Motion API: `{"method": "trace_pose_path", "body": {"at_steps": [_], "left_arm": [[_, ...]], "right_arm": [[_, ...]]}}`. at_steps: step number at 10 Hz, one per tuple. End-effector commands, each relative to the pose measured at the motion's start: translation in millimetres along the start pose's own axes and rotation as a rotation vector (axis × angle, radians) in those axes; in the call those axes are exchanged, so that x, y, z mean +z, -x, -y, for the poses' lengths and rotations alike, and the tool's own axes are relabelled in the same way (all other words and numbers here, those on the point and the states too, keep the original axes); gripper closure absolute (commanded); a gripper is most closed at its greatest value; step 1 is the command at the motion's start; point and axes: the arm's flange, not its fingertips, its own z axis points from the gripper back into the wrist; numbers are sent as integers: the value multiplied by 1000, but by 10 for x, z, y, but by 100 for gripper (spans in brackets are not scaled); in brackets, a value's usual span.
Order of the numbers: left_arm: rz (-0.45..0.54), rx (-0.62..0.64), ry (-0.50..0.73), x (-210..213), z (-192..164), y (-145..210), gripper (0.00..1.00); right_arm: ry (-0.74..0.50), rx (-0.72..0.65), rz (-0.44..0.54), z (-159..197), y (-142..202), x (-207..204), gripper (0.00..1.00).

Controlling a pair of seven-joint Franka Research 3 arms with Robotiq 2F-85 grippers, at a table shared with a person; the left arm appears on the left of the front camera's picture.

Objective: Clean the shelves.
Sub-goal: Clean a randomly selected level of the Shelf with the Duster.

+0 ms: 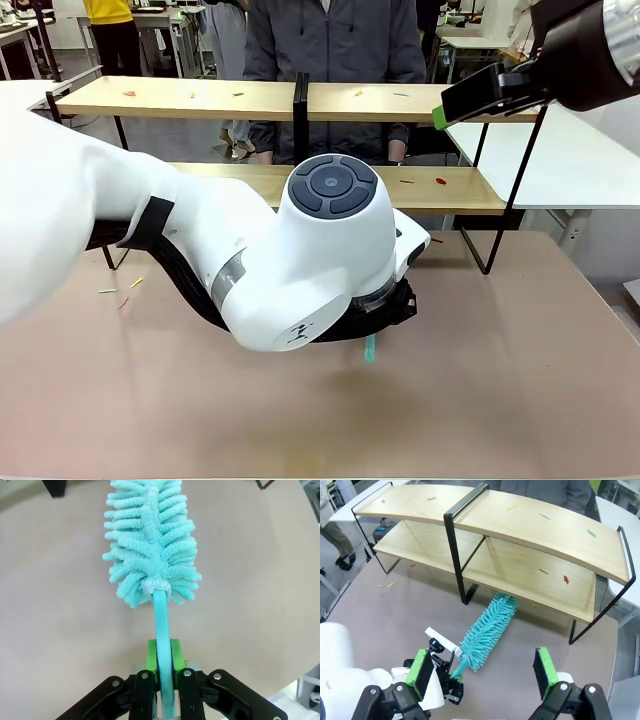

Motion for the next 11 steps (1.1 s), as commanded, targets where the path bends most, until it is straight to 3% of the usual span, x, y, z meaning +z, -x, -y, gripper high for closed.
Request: {"method": "trace_pose_path", "body": {"at_steps": [1, 4, 8, 11], "left_arm": [[58, -29, 4, -150, 7, -107, 87], [76, -50, 44, -414, -90, -323, 87], [60, -58, -12, -728, -24, -571, 87], [-1, -84, -29, -892, 12, -762, 87]], "right_arm": [[5, 1, 0, 8, 0, -2, 0], [5, 1, 0, 8, 0, -2, 0], [5, 1, 0, 8, 0, -2, 0], [5, 1, 0, 8, 0, -2, 0]]}}
